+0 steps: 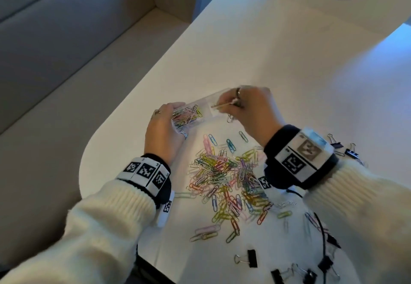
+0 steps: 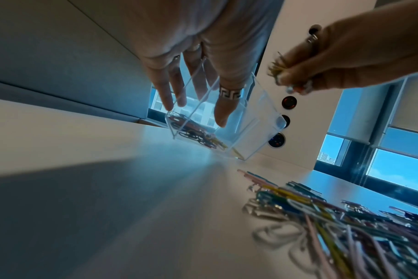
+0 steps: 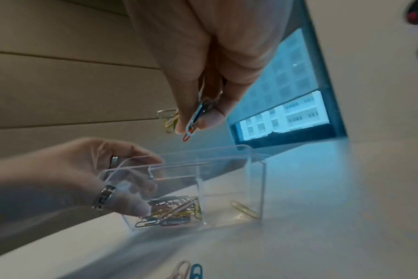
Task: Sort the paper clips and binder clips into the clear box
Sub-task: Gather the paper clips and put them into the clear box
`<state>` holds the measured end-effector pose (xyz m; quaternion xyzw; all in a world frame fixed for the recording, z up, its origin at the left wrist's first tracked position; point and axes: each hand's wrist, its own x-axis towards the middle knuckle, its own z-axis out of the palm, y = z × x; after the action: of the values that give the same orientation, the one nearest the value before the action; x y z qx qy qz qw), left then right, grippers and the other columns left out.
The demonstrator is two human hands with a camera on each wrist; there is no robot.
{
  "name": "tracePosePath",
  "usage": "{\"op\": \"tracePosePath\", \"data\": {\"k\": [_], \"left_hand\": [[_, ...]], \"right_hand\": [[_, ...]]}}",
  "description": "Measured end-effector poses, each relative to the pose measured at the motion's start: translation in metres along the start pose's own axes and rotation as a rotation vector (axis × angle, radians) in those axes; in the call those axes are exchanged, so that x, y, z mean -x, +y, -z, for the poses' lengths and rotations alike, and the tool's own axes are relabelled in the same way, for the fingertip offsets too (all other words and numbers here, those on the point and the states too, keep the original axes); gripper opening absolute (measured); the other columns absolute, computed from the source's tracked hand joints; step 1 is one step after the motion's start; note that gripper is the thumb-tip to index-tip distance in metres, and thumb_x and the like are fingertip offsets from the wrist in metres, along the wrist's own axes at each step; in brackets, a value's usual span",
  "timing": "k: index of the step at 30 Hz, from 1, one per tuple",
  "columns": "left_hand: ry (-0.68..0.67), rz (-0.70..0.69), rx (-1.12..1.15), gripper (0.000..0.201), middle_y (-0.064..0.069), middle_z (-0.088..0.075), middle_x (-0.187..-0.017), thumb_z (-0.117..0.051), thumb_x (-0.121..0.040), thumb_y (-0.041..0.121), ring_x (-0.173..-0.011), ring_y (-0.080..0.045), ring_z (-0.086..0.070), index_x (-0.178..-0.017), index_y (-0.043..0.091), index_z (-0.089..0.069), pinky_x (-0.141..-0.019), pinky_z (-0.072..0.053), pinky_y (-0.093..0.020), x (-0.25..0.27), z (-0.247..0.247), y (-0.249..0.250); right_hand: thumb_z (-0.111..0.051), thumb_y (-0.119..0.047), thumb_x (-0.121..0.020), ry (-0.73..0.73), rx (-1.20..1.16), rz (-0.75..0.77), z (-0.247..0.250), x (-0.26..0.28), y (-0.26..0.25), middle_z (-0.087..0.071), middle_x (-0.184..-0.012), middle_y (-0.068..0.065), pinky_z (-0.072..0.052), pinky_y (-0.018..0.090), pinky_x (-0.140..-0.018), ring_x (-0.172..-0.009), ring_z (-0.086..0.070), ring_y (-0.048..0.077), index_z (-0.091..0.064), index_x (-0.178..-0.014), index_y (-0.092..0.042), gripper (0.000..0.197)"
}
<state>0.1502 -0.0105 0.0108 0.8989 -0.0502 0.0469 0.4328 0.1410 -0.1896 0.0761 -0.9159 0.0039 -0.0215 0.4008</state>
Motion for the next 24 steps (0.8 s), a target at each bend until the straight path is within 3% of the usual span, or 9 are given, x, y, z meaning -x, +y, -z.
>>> {"op": "tracePosePath", "data": {"k": [4,8,12,15,17,19,20,22,24], "left_hand": [[0.014,-0.001,0.045,0.046,-0.004,-0.066,-0.107,-0.077,-0.066,0.011,-0.101,-0.022,-0.060,-0.109,0.015,-0.060,-0.087,-0.047,-0.030,0.001,0.000,0.003],[0.004,-0.033,0.047,0.044,-0.002,-0.067,-0.104,-0.075,-0.066,0.008,-0.098,-0.017,-0.060,-0.107,0.013,-0.060,-0.082,-0.044,-0.025,0.001,0.000,0.003],[0.022,0.036,0.100,0.046,-0.003,-0.067,-0.103,-0.076,-0.064,0.007,-0.094,-0.017,-0.060,-0.107,0.014,-0.060,-0.079,-0.049,-0.028,-0.003,0.000,-0.002],[0.029,0.118,0.113,0.050,0.002,-0.064,-0.105,-0.080,-0.064,0.010,-0.093,-0.010,-0.054,-0.109,0.014,-0.059,-0.077,-0.045,-0.023,-0.008,0.003,-0.006],[0.029,0.153,0.130,0.052,0.001,-0.064,-0.106,-0.080,-0.063,0.009,-0.092,-0.012,-0.054,-0.110,0.013,-0.058,-0.080,-0.048,-0.027,-0.013,0.007,-0.007],[0.015,0.177,0.126,0.052,0.001,-0.064,-0.107,-0.078,-0.063,0.007,-0.093,-0.014,-0.055,-0.111,0.012,-0.057,-0.081,-0.049,-0.030,-0.018,0.011,-0.008],[0.008,0.191,0.118,0.052,0.001,-0.063,-0.106,-0.078,-0.064,0.007,-0.094,-0.015,-0.056,-0.111,0.012,-0.057,-0.080,-0.048,-0.028,-0.020,0.012,-0.009],[-0.018,0.216,0.102,0.053,0.003,-0.062,-0.107,-0.079,-0.065,0.009,-0.094,-0.013,-0.055,-0.113,0.012,-0.055,-0.077,-0.043,-0.020,-0.022,0.013,-0.012],[-0.066,0.208,0.072,0.058,0.001,-0.059,-0.113,-0.079,-0.067,0.013,-0.099,-0.014,-0.055,-0.117,0.012,-0.051,-0.077,-0.040,-0.018,-0.023,0.015,-0.012]], "right_hand": [[-0.060,0.000,-0.080,-0.080,0.213,0.256,-0.029,-0.014,-0.016,-0.068,-0.093,0.008,-0.051,0.034,-0.079,-0.082,-0.063,0.024,-0.071,-0.088,-0.010,0.017],[-0.052,-0.008,-0.088,-0.284,0.440,0.311,-0.045,-0.019,-0.016,-0.067,-0.107,0.008,-0.047,0.034,-0.088,-0.101,-0.060,0.026,-0.067,-0.106,-0.014,0.024],[-0.058,-0.025,-0.089,-0.232,0.264,0.282,-0.031,-0.021,-0.016,-0.071,-0.104,0.006,-0.049,0.031,-0.089,-0.095,-0.066,0.019,-0.067,-0.112,-0.018,0.026],[-0.056,-0.025,-0.090,-0.017,0.062,0.306,-0.020,-0.010,-0.010,-0.072,-0.090,-0.002,-0.052,0.028,-0.081,-0.079,-0.065,0.011,-0.069,-0.096,-0.013,0.019],[-0.052,-0.029,-0.092,0.007,0.054,0.297,-0.018,0.004,-0.006,-0.065,-0.080,-0.004,-0.052,0.030,-0.073,-0.070,-0.060,0.009,-0.065,-0.086,-0.013,0.021],[-0.043,-0.041,-0.092,-0.199,0.171,0.293,-0.024,0.022,0.000,-0.064,-0.094,-0.002,-0.051,0.035,-0.081,-0.084,-0.061,0.012,-0.063,-0.095,-0.017,0.031],[-0.039,-0.048,-0.091,-0.354,0.284,0.310,-0.029,0.032,0.004,-0.061,-0.113,0.000,-0.048,0.040,-0.092,-0.101,-0.058,0.015,-0.059,-0.110,-0.021,0.039],[-0.031,-0.058,-0.089,-0.669,0.574,0.313,-0.041,0.049,0.013,-0.030,-0.148,-0.002,-0.029,0.051,-0.109,-0.136,-0.029,0.023,-0.031,-0.138,-0.035,0.054],[-0.027,-0.061,-0.089,-0.834,0.753,0.314,-0.048,0.059,0.026,0.001,-0.156,-0.008,-0.014,0.059,-0.112,-0.144,0.002,0.028,-0.005,-0.143,-0.043,0.061]]}}
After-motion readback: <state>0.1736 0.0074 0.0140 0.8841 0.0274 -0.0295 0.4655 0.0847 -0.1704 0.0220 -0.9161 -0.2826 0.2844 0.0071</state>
